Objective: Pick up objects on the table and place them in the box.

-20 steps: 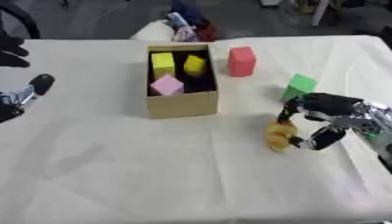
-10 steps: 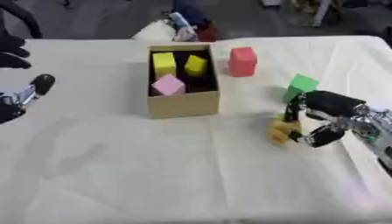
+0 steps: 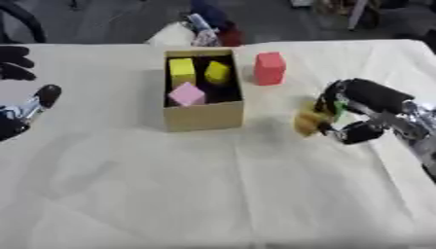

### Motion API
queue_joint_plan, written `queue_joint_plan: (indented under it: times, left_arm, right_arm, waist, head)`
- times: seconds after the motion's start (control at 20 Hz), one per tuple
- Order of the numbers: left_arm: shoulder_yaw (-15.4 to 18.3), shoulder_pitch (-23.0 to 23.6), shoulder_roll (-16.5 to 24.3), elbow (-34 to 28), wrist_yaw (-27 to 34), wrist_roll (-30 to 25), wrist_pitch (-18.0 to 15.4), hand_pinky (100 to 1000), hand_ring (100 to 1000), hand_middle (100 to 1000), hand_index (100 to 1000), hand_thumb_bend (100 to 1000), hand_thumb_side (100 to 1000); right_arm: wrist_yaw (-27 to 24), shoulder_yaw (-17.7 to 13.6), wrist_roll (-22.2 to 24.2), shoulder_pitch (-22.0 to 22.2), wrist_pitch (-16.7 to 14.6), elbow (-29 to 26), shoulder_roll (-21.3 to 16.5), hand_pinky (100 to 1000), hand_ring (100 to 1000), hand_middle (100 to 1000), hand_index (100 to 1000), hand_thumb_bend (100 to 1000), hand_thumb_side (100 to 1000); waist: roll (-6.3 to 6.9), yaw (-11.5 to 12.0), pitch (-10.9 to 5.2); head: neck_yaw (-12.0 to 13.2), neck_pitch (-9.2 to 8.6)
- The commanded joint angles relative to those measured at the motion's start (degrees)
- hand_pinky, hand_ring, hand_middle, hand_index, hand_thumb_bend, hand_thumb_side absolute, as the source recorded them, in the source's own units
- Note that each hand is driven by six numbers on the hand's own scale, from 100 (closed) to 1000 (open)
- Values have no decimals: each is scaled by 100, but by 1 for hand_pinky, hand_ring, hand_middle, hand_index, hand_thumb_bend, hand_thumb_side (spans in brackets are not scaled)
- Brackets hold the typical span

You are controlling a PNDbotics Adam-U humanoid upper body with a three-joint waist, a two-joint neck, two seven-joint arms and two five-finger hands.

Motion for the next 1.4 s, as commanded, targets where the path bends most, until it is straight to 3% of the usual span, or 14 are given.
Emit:
queue_joint_plan:
  times: [0.05,0.2,0.35,0.5,0.75,0.95,1.1,1.15,1.2,1.3,1.4]
  left_arm:
    - [24,-31,30,-90,38,-36,-23,715,604,603,771,608,478]
    - [-10,-23,-10,-133,55,-77,-40,715,604,603,771,608,479]
    - [-44,-38,-88,-177,83,-108,-48,714,603,602,770,607,478]
    - [-121,-53,-207,-203,144,-174,-64,714,602,601,769,606,480]
    - [-212,-83,-365,-223,222,-285,-85,720,601,600,769,598,482]
    - [-256,-124,-459,-225,267,-339,-98,723,601,599,769,596,483]
    - [-266,-127,-482,-220,278,-368,-98,724,601,599,768,593,485]
    - [-265,-125,-496,-214,279,-375,-97,724,601,600,769,592,485]
    - [-265,-122,-506,-208,279,-382,-95,724,601,600,769,591,487]
    - [-267,-117,-512,-198,276,-401,-93,725,602,600,769,590,489]
    - [-266,-114,-510,-188,267,-418,-92,726,602,601,770,586,491]
  right_arm:
    - [-510,-117,145,-424,182,-255,-205,647,559,347,447,145,100]
    - [-795,-169,299,-911,347,-112,-73,644,552,344,446,132,100]
    - [-836,-263,405,-1379,444,417,256,649,552,350,453,110,100]
    - [-617,-445,463,-1836,398,1265,702,654,556,359,463,102,100]
    - [204,-749,421,-2384,306,2541,1262,665,569,393,498,100,100]
    - [684,-1017,192,-2642,351,3371,1583,675,591,490,602,100,100]
    - [911,-1083,51,-2731,309,3693,1745,696,639,610,768,100,100]
    - [951,-1075,89,-2735,279,3750,1787,703,659,660,816,112,151]
    - [975,-1056,178,-2730,257,3792,1819,725,716,769,921,189,352]
    - [1006,-1002,396,-2726,228,3749,1851,739,744,825,971,246,471]
    - [1022,-937,489,-2718,213,3551,1838,745,755,853,993,270,492]
  waist:
    - [-17,35,-31]
    - [-32,119,-43]
    - [-39,233,-40]
    - [-25,382,-18]
    - [-21,663,31]
    - [-12,849,55]
    - [-11,906,62]
    - [-10,911,63]
    - [-10,909,64]
    - [-12,885,65]
    - [-18,847,60]
  head:
    - [-25,27]
    - [-82,27]
    - [-151,27]
    - [-272,27]
    - [-597,27]
    - [-853,27]
    - [-951,27]
    - [-977,27]
    - [-992,21]
    - [-1000,17]
    - [-993,23]
